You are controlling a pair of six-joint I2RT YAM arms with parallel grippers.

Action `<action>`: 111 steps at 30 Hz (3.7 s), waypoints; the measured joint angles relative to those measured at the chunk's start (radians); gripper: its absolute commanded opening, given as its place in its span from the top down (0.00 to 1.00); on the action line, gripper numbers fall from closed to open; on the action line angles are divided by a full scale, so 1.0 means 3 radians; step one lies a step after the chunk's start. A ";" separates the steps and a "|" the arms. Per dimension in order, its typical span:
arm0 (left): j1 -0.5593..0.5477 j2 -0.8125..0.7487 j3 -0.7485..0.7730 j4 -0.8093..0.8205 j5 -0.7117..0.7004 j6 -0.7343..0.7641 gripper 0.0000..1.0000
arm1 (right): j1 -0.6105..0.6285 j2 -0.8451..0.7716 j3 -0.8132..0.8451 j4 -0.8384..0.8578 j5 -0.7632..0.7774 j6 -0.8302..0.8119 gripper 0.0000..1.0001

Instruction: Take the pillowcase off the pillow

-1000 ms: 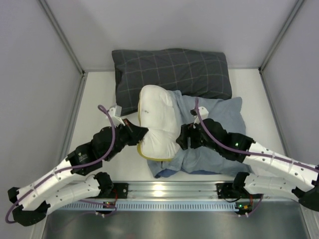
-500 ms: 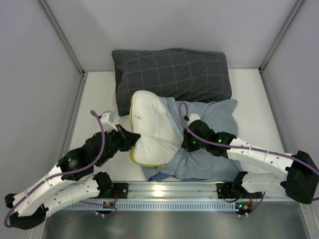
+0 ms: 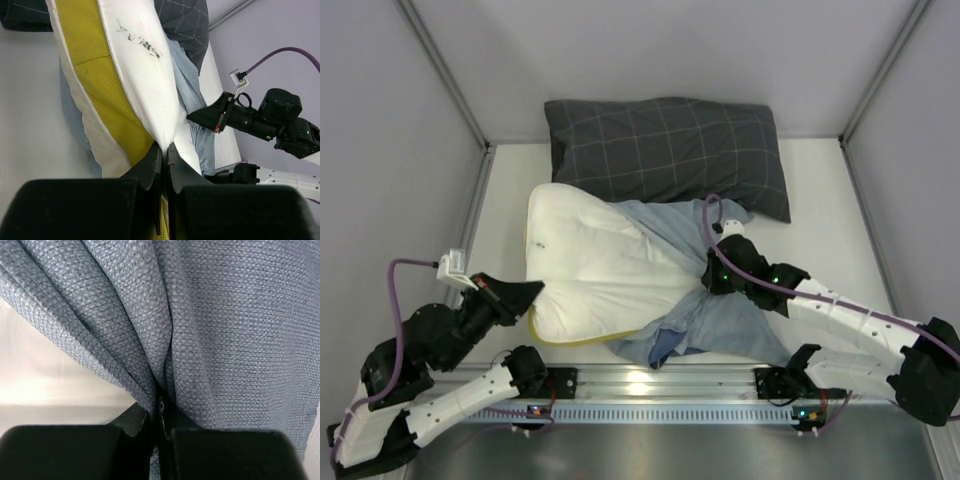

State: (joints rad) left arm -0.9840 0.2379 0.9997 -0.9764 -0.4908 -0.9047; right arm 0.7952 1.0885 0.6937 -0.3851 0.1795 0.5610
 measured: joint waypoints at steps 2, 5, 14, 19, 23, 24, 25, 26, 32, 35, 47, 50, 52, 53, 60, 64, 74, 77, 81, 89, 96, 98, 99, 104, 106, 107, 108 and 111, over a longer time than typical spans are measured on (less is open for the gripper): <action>0.0000 -0.0088 0.0010 -0.0112 -0.0031 -0.0050 1.00 | -0.0013 -0.0001 0.0005 -0.0001 -0.0046 -0.0033 1.00; 0.0000 -0.0120 0.0000 -0.0240 -0.0056 -0.0112 1.00 | -0.0028 0.0048 0.0046 -0.0010 -0.0230 -0.0167 0.85; 0.0001 -0.0123 -0.0072 -0.0296 -0.0175 -0.0148 1.00 | -0.0038 0.0151 0.0516 -0.0116 -0.0603 -0.0529 0.04; 0.0001 -0.0123 -0.0072 -0.0328 -0.0191 -0.0145 1.00 | -0.0310 0.0519 0.1280 -0.0259 -0.0525 -0.0645 0.04; 0.0001 -0.0123 -0.0071 -0.0328 -0.0188 -0.0145 1.00 | -0.0559 0.1095 0.1826 -0.0276 -0.0404 -0.0692 0.05; 0.0001 -0.0123 -0.0071 -0.0328 -0.0187 -0.0145 1.00 | -0.0585 0.1261 0.1946 -0.0271 -0.0390 -0.0703 0.05; 0.0001 -0.0123 -0.0071 -0.0328 -0.0186 -0.0145 1.00 | -0.0595 0.1425 0.2042 -0.0267 -0.0390 -0.0708 0.06; 0.0001 -0.0123 -0.0071 -0.0328 -0.0183 -0.0145 1.00 | -0.0598 0.1574 0.2116 -0.0266 -0.0398 -0.0710 0.08; 0.0001 -0.0123 -0.0071 -0.0329 -0.0156 -0.0146 1.00 | -0.0594 0.2141 0.2249 -0.0292 -0.0568 -0.0668 0.23; 0.0001 -0.0123 -0.0071 -0.0329 -0.0142 -0.0146 1.00 | -0.0594 0.2221 0.2248 -0.0284 -0.0638 -0.0647 0.61; 0.0000 -0.0300 0.0076 -0.0467 -0.0126 -0.0155 1.00 | -0.0987 0.1996 0.1681 -0.0108 -0.0303 -0.0251 1.00; 0.0001 -0.0430 0.0276 -0.0613 -0.0172 -0.0174 1.00 | -0.1350 0.1630 0.1263 -0.0088 -0.0144 -0.0075 1.00; 0.0001 -0.0512 0.0423 -0.0699 -0.0221 -0.0193 1.00 | -0.1577 0.1403 0.1012 -0.0086 -0.0086 0.0013 1.00; 0.0001 -0.0549 0.0483 -0.0739 -0.0247 -0.0203 1.00 | -0.1719 0.1256 0.0848 -0.0070 -0.0093 0.0069 1.00; 0.0001 -0.0604 0.0590 -0.1012 -0.0295 -0.0252 1.00 | -0.2076 0.0729 0.0561 -0.0067 -0.0197 0.0201 1.00; 0.0001 -0.0601 0.0593 -0.1040 -0.0342 -0.0298 1.00 | -0.2087 0.0637 0.0584 0.0004 -0.0417 0.0136 1.00; 0.0011 0.0055 0.0324 -0.0827 -0.0342 -0.0287 1.00 | -0.1071 0.1035 0.1722 0.0034 -0.1053 -0.0484 0.46; 0.0011 0.0244 0.0247 -0.0782 -0.0324 -0.0287 1.00 | -0.0825 0.1372 0.2300 -0.0014 -0.1208 -0.0576 0.00; 0.0010 0.0057 0.0233 -0.0778 -0.0309 -0.0292 1.00 | -0.0806 0.1503 0.2453 -0.0067 -0.1161 -0.0647 0.01; 0.0010 -0.0314 0.0226 -0.0783 -0.0317 -0.0295 1.00 | -0.0893 0.0683 0.1130 -0.0122 -0.1541 -0.0576 0.01; 0.0010 -0.0314 0.0159 -0.0782 -0.0341 -0.0294 1.00 | -0.0665 -0.0577 0.0643 -0.0525 -0.1286 -0.0645 0.01; 0.0010 -0.0314 0.0148 -0.0783 -0.0350 -0.0294 1.00 | -0.0657 -0.0782 0.0669 -0.0534 -0.1419 -0.0640 0.01; 0.0010 -0.0314 0.0142 -0.0783 -0.0354 -0.0294 1.00 | -0.0656 -0.0820 0.0660 -0.0529 -0.1494 -0.0631 0.01; 0.0010 -0.0314 0.0128 -0.0783 -0.0356 -0.0294 1.00 | -0.0554 -0.0768 0.0266 -0.0532 -0.1775 -0.0519 0.03; 0.0010 -0.0314 0.0113 -0.0782 -0.0356 -0.0294 1.00 | -0.0534 -0.0729 0.0075 -0.0576 -0.1816 -0.0484 0.04; 0.0010 -0.0314 0.0104 -0.0782 -0.0357 -0.0295 1.00 | -0.0524 -0.0722 -0.0006 -0.0623 -0.1832 -0.0460 0.04; 0.0010 -0.0314 0.0089 -0.0782 -0.0359 -0.0295 1.00 | -0.0516 -0.0726 -0.0057 -0.0645 -0.1851 -0.0437 0.01; 0.0010 -0.0314 0.0064 -0.0782 -0.0362 -0.0298 1.00 | -0.0473 -0.0791 -0.0139 -0.0608 -0.1946 -0.0385 0.00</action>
State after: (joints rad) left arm -0.9810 0.1436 1.0187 -1.2110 -0.5995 -0.9939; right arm 0.6533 0.8513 0.6521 -0.5674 -0.4042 0.4454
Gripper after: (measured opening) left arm 0.031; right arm 0.990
